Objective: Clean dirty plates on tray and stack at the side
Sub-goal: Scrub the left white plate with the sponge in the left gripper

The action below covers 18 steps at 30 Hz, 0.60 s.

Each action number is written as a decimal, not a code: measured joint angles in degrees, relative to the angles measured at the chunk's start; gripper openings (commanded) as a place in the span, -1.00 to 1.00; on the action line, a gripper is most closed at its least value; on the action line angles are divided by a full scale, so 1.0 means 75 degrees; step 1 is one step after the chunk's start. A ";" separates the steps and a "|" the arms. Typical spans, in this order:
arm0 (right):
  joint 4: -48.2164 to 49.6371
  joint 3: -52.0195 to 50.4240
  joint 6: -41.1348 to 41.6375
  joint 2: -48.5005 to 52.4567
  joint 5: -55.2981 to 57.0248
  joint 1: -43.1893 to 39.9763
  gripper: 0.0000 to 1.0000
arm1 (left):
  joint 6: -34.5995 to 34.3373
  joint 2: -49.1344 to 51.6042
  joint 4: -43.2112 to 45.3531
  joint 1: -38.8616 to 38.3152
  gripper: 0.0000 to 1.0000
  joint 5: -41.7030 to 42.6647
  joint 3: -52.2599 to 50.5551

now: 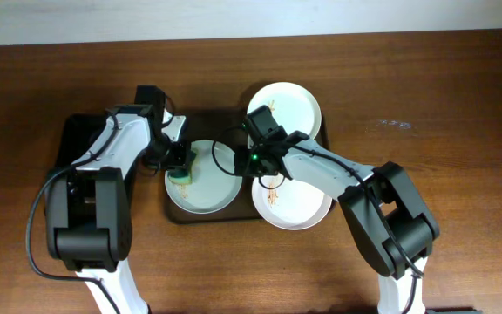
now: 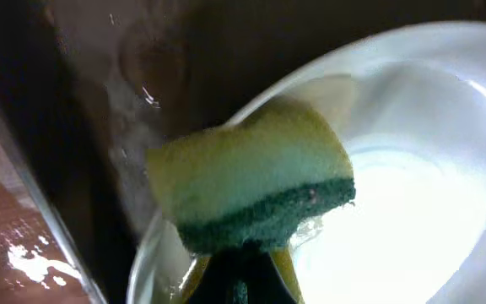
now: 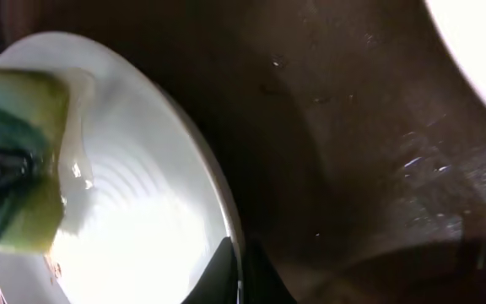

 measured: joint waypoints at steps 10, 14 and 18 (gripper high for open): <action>0.0047 -0.0003 -0.0012 0.0006 -0.0050 -0.0009 -0.92 | -0.0860 0.0006 -0.0012 -0.0589 -0.99 0.0152 -0.0052; 0.0452 -0.0003 0.0044 0.0044 -0.0017 -0.0061 -0.92 | -0.1116 0.0006 0.1113 -0.0612 -0.99 -0.0621 -0.0052; 0.0819 -0.0003 0.0207 0.0044 0.0125 -0.0195 -0.92 | -0.1207 0.0006 0.1320 -0.0641 -0.99 -0.1046 0.0017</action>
